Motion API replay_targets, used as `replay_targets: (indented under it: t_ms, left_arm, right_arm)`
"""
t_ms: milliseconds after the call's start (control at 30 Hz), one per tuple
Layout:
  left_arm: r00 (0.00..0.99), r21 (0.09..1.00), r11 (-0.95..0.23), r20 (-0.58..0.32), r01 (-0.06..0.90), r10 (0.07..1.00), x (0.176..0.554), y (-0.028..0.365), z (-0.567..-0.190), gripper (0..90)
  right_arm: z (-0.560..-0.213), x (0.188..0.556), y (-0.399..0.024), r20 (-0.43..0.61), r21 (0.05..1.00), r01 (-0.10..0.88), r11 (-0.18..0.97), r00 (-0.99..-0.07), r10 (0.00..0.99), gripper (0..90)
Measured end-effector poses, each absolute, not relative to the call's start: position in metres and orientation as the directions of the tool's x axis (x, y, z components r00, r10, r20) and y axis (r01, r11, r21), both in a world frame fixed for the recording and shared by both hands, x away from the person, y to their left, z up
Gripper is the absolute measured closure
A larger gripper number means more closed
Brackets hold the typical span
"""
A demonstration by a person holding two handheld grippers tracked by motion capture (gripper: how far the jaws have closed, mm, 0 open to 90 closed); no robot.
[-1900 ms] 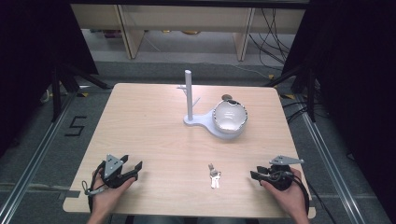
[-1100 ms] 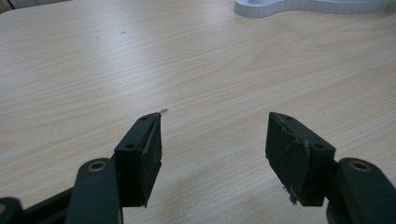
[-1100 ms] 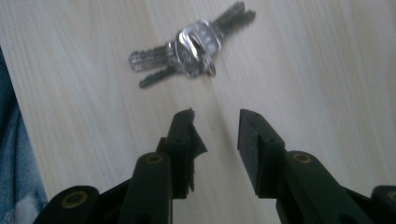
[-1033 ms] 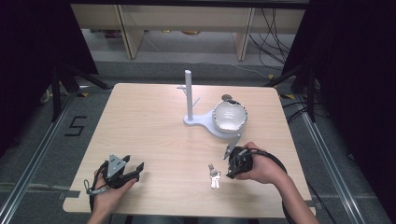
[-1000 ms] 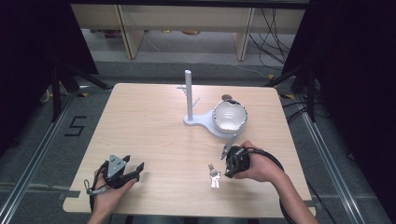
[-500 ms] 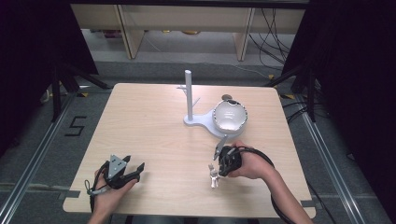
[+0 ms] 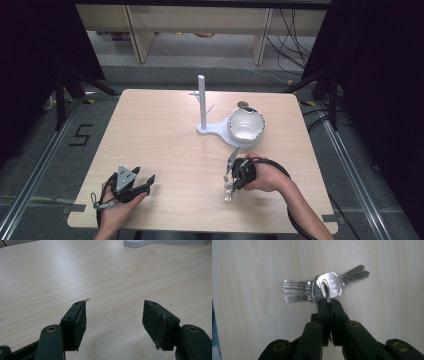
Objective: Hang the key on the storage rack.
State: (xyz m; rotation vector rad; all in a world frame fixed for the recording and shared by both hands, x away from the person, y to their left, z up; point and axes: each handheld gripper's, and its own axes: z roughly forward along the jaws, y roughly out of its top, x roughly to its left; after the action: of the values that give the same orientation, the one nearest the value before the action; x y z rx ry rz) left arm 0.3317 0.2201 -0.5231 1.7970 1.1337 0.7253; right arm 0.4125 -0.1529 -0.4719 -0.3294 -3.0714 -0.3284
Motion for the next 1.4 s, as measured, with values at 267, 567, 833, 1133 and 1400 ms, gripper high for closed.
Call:
replay_targets:
  t_ms: [267, 567, 833, 1133, 1400]
  left_arm:
    - [0.419, 0.889, -0.217, 0.031, 0.403, 0.908, 0.332, 0.220, -0.523, 35.6]
    - [0.453, 0.900, -0.209, 0.015, 0.383, 0.891, 0.331, 0.217, -0.523, 35.5]
    - [0.672, 0.910, -0.218, -0.084, 0.352, 0.736, 0.330, 0.165, -0.496, 35.2]
    - [0.844, 0.894, -0.315, -0.115, 0.318, 0.524, 0.336, 0.092, -0.475, 42.3]
    - [0.821, 0.906, -0.301, -0.082, 0.298, 0.566, 0.350, 0.049, -0.480, 44.9]
  right_arm:
    - [-0.468, 0.413, -0.152, 0.079, 0.193, 0.229, 0.954, -0.973, 0.218, 90.0]
    - [-0.444, 0.414, -0.154, 0.068, 0.213, 0.262, 0.941, -0.965, 0.253, 90.0]
    - [-0.412, 0.416, -0.154, 0.026, 0.274, 0.282, 0.919, -0.958, 0.286, 90.0]
    - [-0.387, 0.416, -0.148, 0.008, 0.325, 0.260, 0.909, -0.962, 0.272, 90.0]
    - [-0.376, 0.420, -0.137, -0.005, 0.350, 0.293, 0.890, -0.949, 0.315, 90.0]
